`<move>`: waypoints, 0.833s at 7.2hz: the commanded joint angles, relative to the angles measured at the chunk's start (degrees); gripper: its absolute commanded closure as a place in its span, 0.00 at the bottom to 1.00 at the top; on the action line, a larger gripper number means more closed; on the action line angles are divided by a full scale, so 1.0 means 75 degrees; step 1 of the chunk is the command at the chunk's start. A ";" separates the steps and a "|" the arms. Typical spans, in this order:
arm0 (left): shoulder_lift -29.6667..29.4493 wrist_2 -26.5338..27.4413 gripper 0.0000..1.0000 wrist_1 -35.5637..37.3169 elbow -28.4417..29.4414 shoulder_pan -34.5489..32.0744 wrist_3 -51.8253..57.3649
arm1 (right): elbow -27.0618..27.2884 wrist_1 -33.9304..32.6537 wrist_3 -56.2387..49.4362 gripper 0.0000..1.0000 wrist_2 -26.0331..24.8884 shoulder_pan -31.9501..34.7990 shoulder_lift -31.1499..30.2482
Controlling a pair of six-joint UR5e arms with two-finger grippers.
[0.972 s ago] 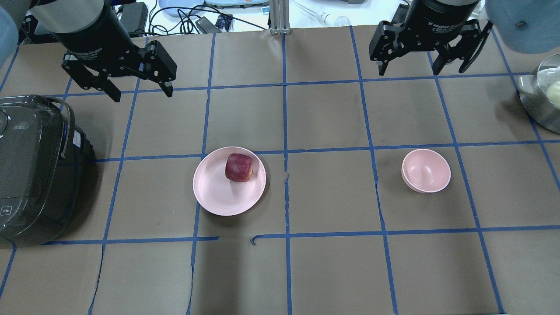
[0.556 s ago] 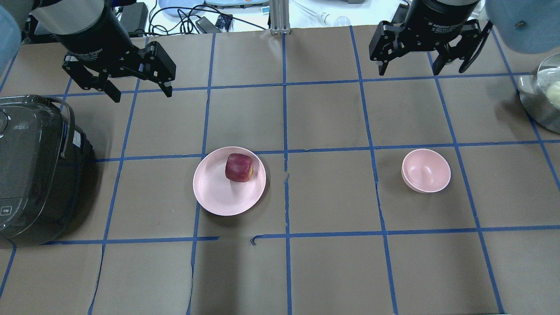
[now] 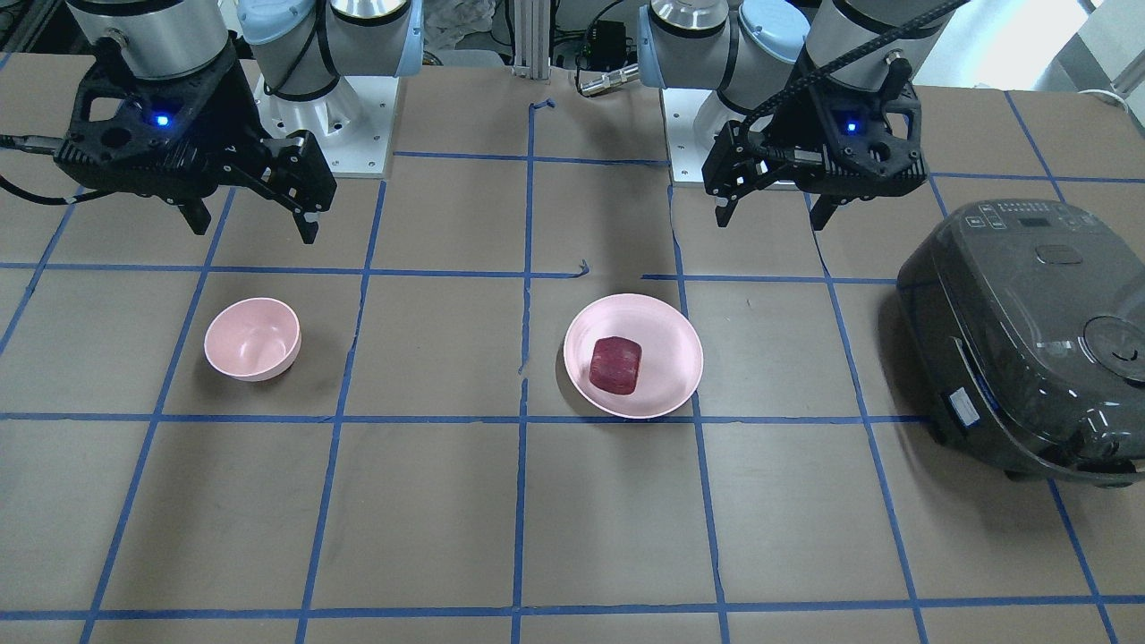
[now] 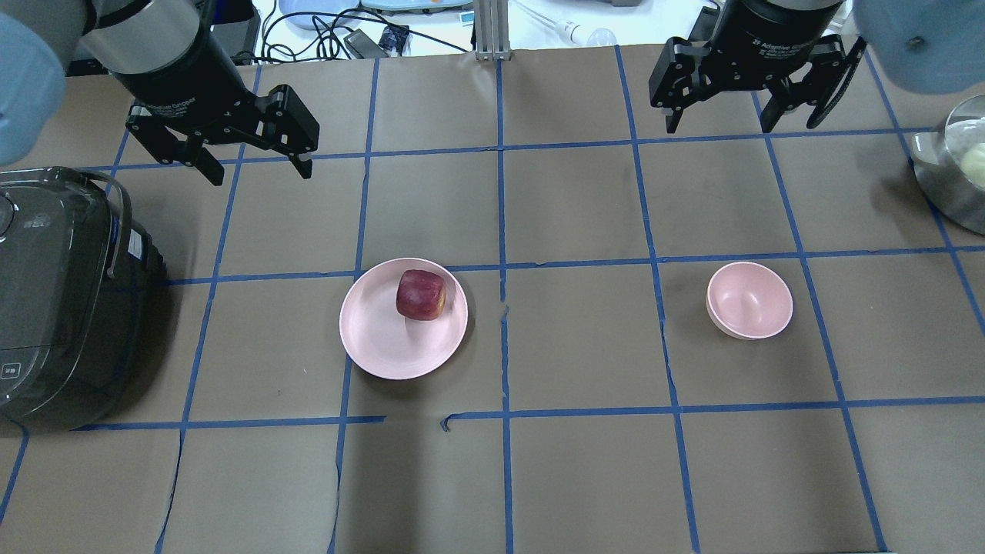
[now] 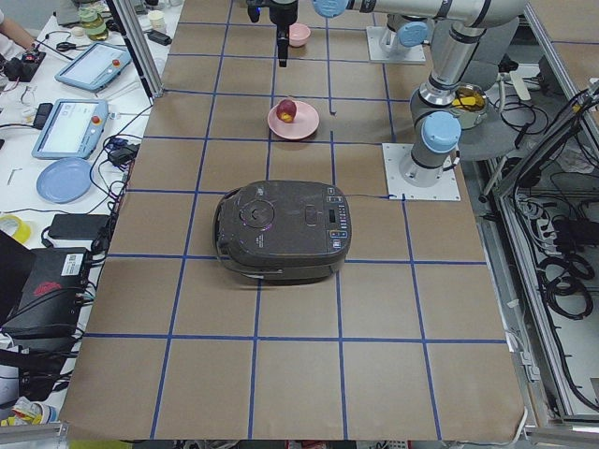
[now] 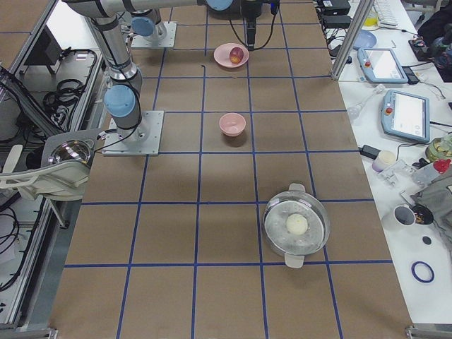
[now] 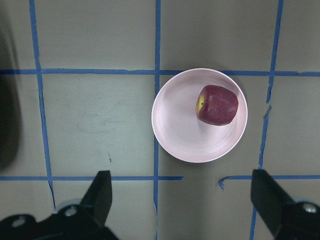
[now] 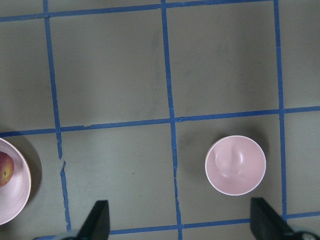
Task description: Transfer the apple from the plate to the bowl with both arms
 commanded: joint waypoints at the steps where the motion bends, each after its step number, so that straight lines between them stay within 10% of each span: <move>1: -0.0158 -0.0063 0.07 0.0215 -0.0234 -0.0198 -0.0023 | -0.0012 -0.0012 0.0000 0.00 0.0000 0.0000 -0.0003; 6: -0.0463 -0.0005 0.06 0.2624 -0.2022 -0.0821 -0.0925 | -0.0012 0.0000 0.0000 0.00 0.0000 0.0000 -0.0003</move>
